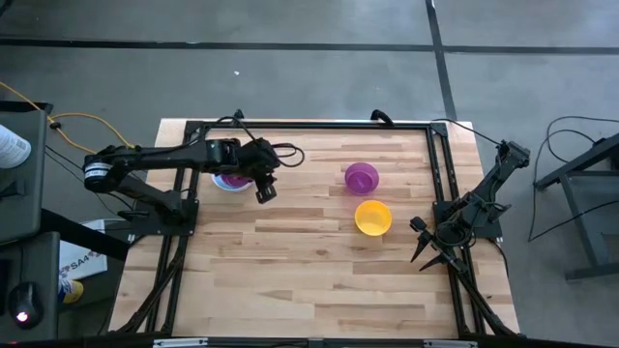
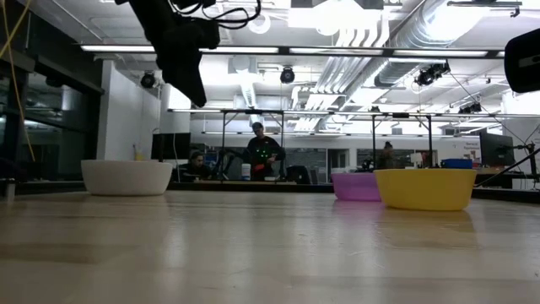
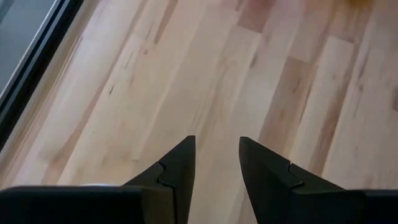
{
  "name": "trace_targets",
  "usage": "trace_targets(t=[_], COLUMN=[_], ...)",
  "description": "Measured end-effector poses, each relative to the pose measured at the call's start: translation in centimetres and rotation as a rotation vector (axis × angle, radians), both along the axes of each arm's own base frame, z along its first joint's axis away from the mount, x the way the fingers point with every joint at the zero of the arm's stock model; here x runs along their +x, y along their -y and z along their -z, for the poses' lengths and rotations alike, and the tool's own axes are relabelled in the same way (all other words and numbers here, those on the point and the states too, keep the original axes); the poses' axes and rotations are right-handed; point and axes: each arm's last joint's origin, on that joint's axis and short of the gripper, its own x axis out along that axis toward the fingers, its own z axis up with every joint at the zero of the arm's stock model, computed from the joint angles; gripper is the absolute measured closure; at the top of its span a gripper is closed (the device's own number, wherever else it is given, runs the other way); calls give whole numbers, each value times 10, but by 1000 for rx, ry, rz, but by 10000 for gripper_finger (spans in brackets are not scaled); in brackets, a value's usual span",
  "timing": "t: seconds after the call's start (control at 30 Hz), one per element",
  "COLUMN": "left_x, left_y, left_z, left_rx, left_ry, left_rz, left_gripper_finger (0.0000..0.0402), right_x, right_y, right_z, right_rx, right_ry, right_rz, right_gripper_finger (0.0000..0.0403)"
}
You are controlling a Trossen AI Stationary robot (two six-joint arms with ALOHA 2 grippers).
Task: Nest bowls inside each other
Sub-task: Stack the violet bowl on top of the red bowl
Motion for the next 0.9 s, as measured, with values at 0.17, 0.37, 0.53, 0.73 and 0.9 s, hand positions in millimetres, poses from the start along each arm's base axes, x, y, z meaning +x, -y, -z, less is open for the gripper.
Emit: trace_targets(t=[0.17, 0.37, 0.53, 0.73, 0.9], left_x=[2, 2, 3, 4, 8], left_y=[0, 2, 4, 9, 27], left_z=[-1, -1, -1, -1, -2], left_rx=[-5, -69, -132, -202, -201], left_ry=[30, 40, 49, 65, 80], left_rz=[-9, 19, 112, 126, 203], left_gripper_finger=[278, 278, 278, 278, 278], right_x=[0, 0, 0, 0, 0], right_y=[0, 0, 0, 0, 0], right_z=[0, 0, 0, 0, 0], right_rx=[0, 0, 0, 0, 0], right_ry=[0, 0, 0, 0, 0], right_rz=[0, 0, 0, 0, 0], right_gripper_finger=[270, 270, 270, 270, 270])
